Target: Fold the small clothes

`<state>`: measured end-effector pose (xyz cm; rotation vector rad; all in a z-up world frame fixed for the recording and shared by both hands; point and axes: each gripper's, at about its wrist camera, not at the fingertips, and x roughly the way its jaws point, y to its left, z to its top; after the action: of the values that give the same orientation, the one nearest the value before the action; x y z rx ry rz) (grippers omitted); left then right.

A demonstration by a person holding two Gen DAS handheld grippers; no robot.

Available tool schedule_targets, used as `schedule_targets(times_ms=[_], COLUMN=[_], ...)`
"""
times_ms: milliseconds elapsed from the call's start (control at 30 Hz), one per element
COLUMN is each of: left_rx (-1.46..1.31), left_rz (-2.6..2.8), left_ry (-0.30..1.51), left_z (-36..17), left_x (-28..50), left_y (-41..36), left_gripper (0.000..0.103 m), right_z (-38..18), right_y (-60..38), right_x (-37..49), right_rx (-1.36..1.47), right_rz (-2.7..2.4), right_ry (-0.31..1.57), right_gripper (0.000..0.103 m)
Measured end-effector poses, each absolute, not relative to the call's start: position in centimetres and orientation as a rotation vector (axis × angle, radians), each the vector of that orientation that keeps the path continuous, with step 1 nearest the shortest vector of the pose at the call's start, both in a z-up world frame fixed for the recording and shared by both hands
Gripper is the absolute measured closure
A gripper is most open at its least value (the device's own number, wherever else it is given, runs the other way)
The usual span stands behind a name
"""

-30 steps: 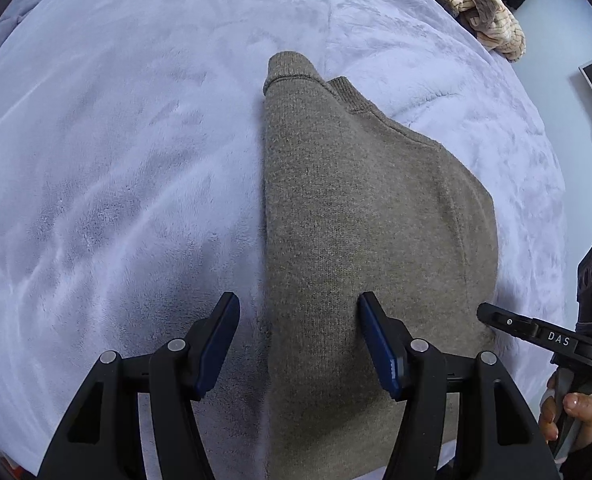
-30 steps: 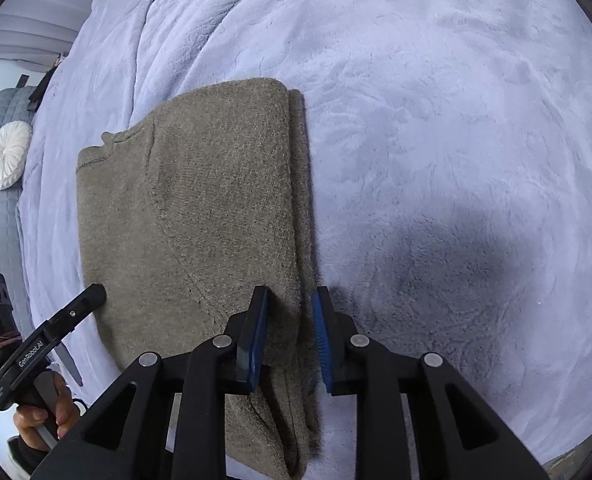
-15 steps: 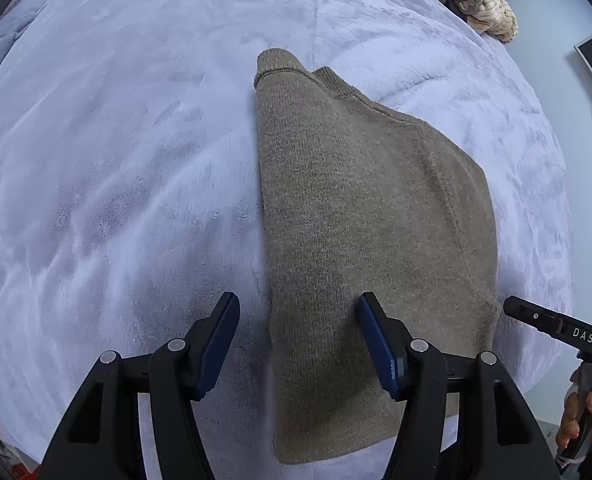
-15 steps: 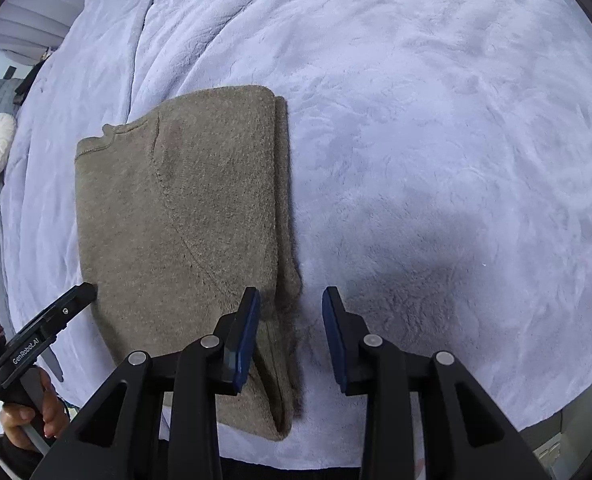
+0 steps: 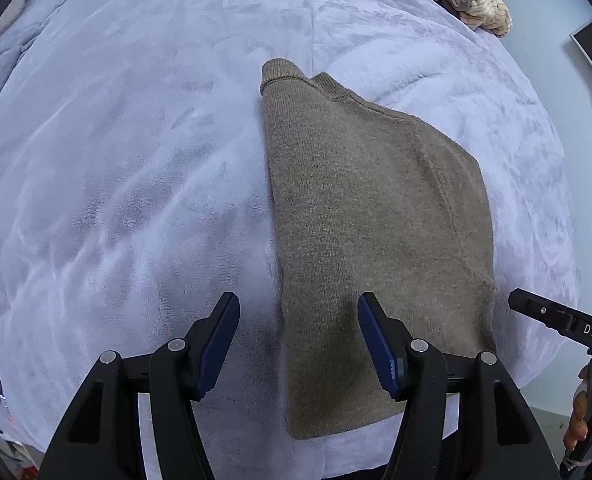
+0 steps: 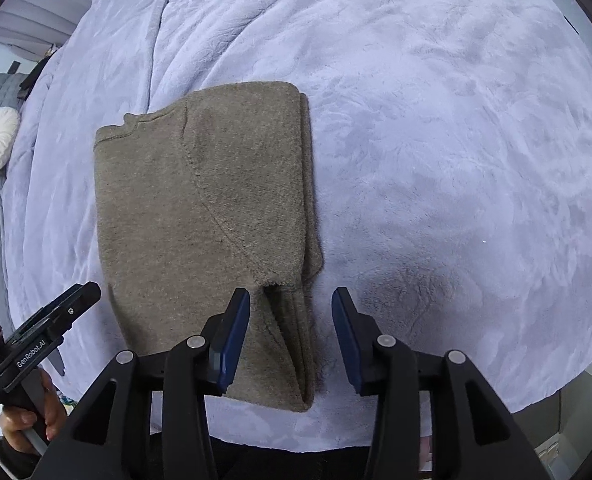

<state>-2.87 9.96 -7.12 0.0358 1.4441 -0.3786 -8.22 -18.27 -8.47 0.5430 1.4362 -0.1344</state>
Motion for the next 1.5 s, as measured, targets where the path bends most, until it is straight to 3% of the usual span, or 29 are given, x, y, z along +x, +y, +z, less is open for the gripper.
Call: schedule_targets(times_ms=[167,267,300,333,400,567,600,667,700,1500], left_rx=[0.062,0.077,0.084,0.092,0.105,0.112,0.117,0.12,0.121,0.173], left_rz=[-0.37,-0.348,-0.344,-0.34,-0.331,-0.318,-0.314,-0.308,-0.309,-0.239], left_ry=[1.445,1.431,1.424,1.426,1.433,1.436,1.434,1.426,1.425,1.43], left_z=[-6.7,-6.3,-6.2,-6.2,-6.3,-6.3,-6.3,-6.1,-6.0,-6.0], left_x=[-3.2,-3.5,-3.5,-3.5,-3.6,-3.7,-3.7,-3.7,-3.7,-3.5], left_y=[9.9,10.0,10.0,9.9,9.9,9.9,9.9,9.9,9.9,9.9], left_gripper=[0.04,0.011,0.011,0.011,0.011,0.011,0.0,0.0,0.0,0.0], right_z=[-7.9,-7.5,-7.3,-7.1,-7.0,-7.0,-6.9,-6.8,-6.8,-6.7], right_y=[-17.3,-16.6,-16.4,-16.2,-15.9,-15.1,-14.9,-14.6,-14.6,-13.7], right_x=[-7.4,-6.8,-6.7,-6.6,-6.5,-6.4,-6.4,-6.4,-6.4,-6.1], right_rx=[0.517,0.479,0.466,0.454,0.434,0.372,0.351,0.314,0.302,0.264], right_rz=[-0.126,-0.13,-0.132,-0.136,-0.147,-0.171,-0.178,-0.195,-0.201,-0.219], right_ry=[1.433,1.429,1.425,1.419,1.415,1.419,1.417,1.415,1.414,1.419], right_gripper=[0.052,0.036,0.025,0.022,0.021,0.007,0.006,0.006,0.001,0.0])
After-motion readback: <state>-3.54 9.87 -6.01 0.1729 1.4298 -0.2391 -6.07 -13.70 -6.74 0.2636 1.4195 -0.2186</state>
